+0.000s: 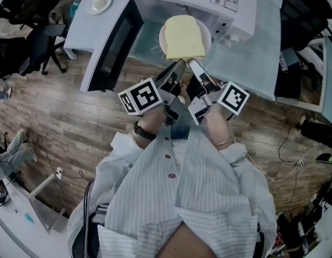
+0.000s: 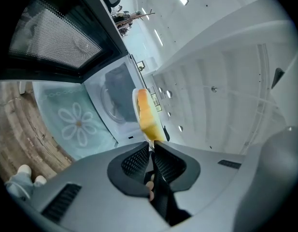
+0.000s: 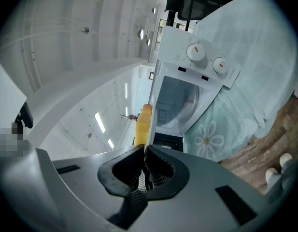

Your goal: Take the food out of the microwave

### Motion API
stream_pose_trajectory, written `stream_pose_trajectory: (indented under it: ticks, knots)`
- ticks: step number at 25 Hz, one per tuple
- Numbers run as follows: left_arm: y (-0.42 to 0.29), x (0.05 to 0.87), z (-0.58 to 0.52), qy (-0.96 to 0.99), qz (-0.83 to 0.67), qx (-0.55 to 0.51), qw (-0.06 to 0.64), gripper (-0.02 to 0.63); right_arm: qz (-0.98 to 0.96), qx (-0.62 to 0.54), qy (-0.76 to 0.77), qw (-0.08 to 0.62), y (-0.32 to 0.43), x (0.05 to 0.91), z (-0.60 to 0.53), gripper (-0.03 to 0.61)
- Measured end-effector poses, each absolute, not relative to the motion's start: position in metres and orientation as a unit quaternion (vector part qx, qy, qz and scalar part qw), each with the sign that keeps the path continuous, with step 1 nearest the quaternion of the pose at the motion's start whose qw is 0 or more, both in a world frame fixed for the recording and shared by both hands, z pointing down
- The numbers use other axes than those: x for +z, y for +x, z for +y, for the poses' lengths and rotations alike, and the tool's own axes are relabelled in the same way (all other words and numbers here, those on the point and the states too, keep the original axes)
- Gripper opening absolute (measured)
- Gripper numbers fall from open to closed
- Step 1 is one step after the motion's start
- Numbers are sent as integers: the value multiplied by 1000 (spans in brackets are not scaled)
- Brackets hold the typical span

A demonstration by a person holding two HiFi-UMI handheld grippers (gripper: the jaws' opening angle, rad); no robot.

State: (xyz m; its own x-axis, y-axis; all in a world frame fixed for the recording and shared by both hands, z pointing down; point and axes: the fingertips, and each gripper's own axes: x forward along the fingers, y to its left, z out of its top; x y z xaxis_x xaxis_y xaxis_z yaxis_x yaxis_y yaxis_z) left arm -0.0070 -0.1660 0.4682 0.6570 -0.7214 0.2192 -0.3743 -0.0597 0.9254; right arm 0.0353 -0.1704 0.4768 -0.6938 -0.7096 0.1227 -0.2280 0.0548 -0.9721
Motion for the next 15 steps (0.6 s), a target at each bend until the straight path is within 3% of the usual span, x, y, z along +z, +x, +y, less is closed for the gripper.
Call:
stream_pose_trajectory:
  ticks: [15]
  knots:
    - [-6, 468, -169, 719, -379, -155, 562, 40, 700, -596, -331, 212, 36, 475, -174, 41]
